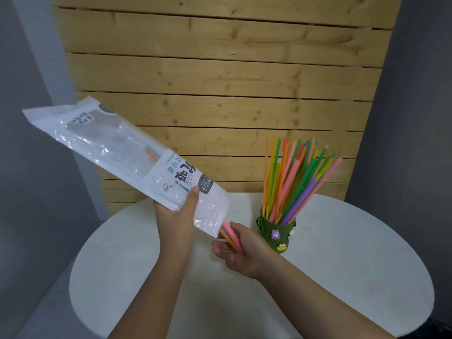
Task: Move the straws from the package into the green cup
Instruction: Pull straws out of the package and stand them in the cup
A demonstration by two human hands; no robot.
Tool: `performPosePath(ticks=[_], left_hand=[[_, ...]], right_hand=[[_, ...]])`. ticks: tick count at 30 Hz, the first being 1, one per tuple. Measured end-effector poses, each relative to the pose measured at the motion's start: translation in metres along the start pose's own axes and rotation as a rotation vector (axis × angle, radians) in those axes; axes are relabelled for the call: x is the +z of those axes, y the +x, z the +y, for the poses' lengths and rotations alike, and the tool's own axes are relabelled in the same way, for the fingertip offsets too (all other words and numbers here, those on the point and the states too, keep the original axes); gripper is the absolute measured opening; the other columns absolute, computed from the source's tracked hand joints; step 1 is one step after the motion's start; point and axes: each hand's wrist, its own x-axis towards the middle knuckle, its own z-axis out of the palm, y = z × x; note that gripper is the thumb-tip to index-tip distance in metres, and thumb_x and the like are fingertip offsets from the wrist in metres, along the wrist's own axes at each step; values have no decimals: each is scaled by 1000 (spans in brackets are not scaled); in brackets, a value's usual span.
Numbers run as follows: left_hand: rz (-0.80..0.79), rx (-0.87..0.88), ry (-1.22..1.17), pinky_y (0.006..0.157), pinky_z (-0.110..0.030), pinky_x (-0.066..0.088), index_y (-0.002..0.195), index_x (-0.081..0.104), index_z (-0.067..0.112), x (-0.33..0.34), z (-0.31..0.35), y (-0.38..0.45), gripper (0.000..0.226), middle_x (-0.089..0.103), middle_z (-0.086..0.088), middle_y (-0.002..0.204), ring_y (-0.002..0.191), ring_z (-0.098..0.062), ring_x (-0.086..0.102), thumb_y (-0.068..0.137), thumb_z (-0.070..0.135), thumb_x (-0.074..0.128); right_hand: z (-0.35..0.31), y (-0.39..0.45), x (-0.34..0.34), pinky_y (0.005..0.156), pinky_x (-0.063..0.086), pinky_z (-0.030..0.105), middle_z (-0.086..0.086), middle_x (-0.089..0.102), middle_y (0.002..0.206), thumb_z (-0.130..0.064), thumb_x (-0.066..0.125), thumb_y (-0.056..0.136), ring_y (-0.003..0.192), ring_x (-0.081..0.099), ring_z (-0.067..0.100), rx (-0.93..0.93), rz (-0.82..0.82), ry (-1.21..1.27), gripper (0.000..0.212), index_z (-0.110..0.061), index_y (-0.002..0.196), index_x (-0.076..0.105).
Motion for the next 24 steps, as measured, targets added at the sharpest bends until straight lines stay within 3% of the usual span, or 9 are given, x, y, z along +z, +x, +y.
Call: performPosePath(ticks=[4, 8, 12, 15, 18, 20, 22, 24], left_hand=[[-13, -2, -7, 92, -26, 54, 132, 55, 18, 0, -2, 1, 47, 70, 9, 117, 106, -7, 69, 88, 12, 71], [-5, -21, -25, 92, -28, 54, 128, 55, 22, 0, -3, 1, 45, 70, 10, 116, 106, -7, 68, 87, 12, 71], [36, -74, -89, 96, -32, 54, 123, 52, 31, -3, -4, 5, 45, 68, 12, 115, 106, -7, 67, 89, 8, 68], [71, -80, -166, 97, -36, 53, 135, 52, 23, -7, -5, 9, 50, 67, 4, 125, 112, -13, 67, 90, 5, 66], [113, -136, -289, 99, -36, 52, 139, 50, 19, -11, -5, 15, 51, 66, 2, 128, 113, -14, 66, 93, 0, 60], [156, -211, -355, 100, -36, 51, 130, 55, 18, -14, -7, 19, 42, 67, 3, 122, 112, -16, 65, 93, -1, 58], [210, -312, -417, 92, -33, 54, 123, 57, 17, -17, -11, 22, 35, 68, 6, 114, 105, -15, 66, 93, -1, 58], [250, -393, -461, 81, -28, 57, 130, 57, 12, -20, -14, 25, 40, 68, 1, 123, 104, -16, 66, 92, -1, 59]], right_hand=[[-2, 0, 0, 41, 26, 16, 4, 68, 58, -35, 34, 98, 43, 62, 14, -4, 17, -42, 45, -9, 78, 65], [-3, -1, -2, 32, 24, 11, 5, 68, 64, -37, 39, 97, 40, 59, 13, -26, 17, -87, 42, -8, 82, 66], [-7, -1, -5, 30, 23, 13, 0, 60, 55, -41, 44, 94, 33, 42, 6, -76, 1, -197, 42, -8, 88, 70], [-16, -7, -8, 33, 18, 15, -4, 45, 52, -43, 48, 93, 34, 27, 5, -175, 38, -343, 43, -11, 76, 73], [-28, -20, -11, 37, 23, 17, -5, 46, 49, -44, 50, 92, 40, 30, 8, -317, 123, -538, 44, -13, 73, 74], [-35, -25, -14, 39, 27, 19, -5, 43, 45, -47, 52, 90, 41, 33, 9, -422, 214, -710, 45, -16, 63, 69], [-41, -27, -18, 42, 25, 21, 0, 36, 45, -49, 58, 86, 39, 30, 11, -483, 248, -758, 47, -15, 53, 57], [-47, -30, -21, 41, 26, 21, 0, 38, 44, -47, 63, 83, 36, 31, 10, -501, 246, -717, 45, -12, 55, 57]])
